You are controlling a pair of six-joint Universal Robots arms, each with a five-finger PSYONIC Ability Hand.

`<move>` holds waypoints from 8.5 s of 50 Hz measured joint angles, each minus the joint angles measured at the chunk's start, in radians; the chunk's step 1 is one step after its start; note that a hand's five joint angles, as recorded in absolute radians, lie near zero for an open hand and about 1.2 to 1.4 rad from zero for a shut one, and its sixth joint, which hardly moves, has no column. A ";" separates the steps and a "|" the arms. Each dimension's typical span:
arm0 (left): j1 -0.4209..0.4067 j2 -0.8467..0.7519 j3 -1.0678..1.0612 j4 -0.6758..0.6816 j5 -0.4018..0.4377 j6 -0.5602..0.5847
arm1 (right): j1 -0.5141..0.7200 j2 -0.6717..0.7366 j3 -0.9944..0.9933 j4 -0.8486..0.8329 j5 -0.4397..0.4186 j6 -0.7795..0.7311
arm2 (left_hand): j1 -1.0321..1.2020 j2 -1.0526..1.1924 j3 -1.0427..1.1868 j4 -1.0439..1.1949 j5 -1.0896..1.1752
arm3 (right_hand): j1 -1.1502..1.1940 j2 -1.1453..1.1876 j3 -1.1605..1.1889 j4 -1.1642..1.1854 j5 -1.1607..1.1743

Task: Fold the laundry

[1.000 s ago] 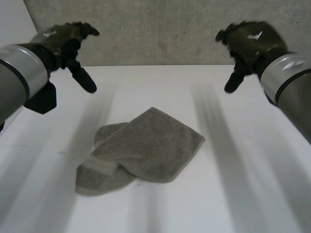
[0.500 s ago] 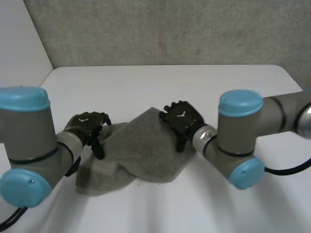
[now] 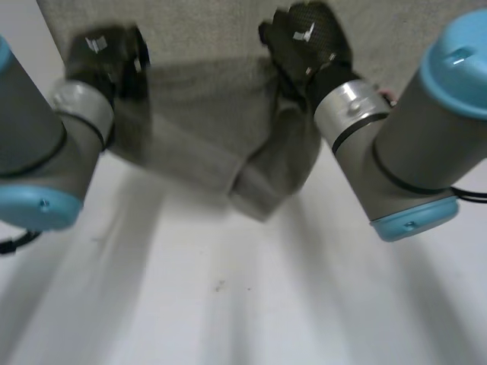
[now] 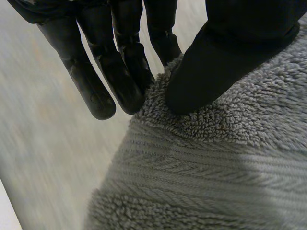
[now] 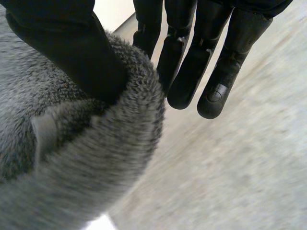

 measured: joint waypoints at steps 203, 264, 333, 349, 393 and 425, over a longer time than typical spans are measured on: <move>-0.088 -0.686 0.431 -0.328 0.329 0.256 | -0.262 0.140 0.318 0.134 -0.114 -0.009 | -0.421 -0.469 -0.469 -0.488 -0.474 | -0.637 -0.810 -0.864 -0.879 -0.845; -0.153 0.035 -0.021 -0.329 0.207 0.387 | -0.338 0.128 0.066 0.420 -0.437 0.143 | 0.009 -0.001 0.000 -0.001 0.003 | -0.637 -0.810 -0.864 -0.879 -0.845; -0.131 -0.081 -0.644 0.394 0.014 0.374 | -0.143 0.102 0.478 0.098 -0.156 -0.075 | 0.020 0.002 0.002 0.001 0.009 | 0.031 0.009 0.006 -0.001 0.031; -0.135 0.049 -0.699 0.304 0.014 0.337 | -0.301 0.015 0.462 0.226 -0.157 0.158 | 0.020 0.002 0.002 0.001 0.009 | -0.425 -0.587 -0.617 -0.622 -0.560; -0.012 0.230 -0.637 0.260 0.027 0.210 | -0.439 0.134 0.475 0.220 -0.256 -0.067 | 0.020 0.002 0.002 0.001 0.009 | -0.490 -0.635 -0.645 -0.657 -0.612; -0.010 0.174 -0.638 0.263 0.027 0.210 | -0.432 0.206 0.421 0.153 -0.257 -0.055 | 0.020 0.002 0.002 0.001 0.009 | -0.351 -0.475 -0.484 -0.497 -0.471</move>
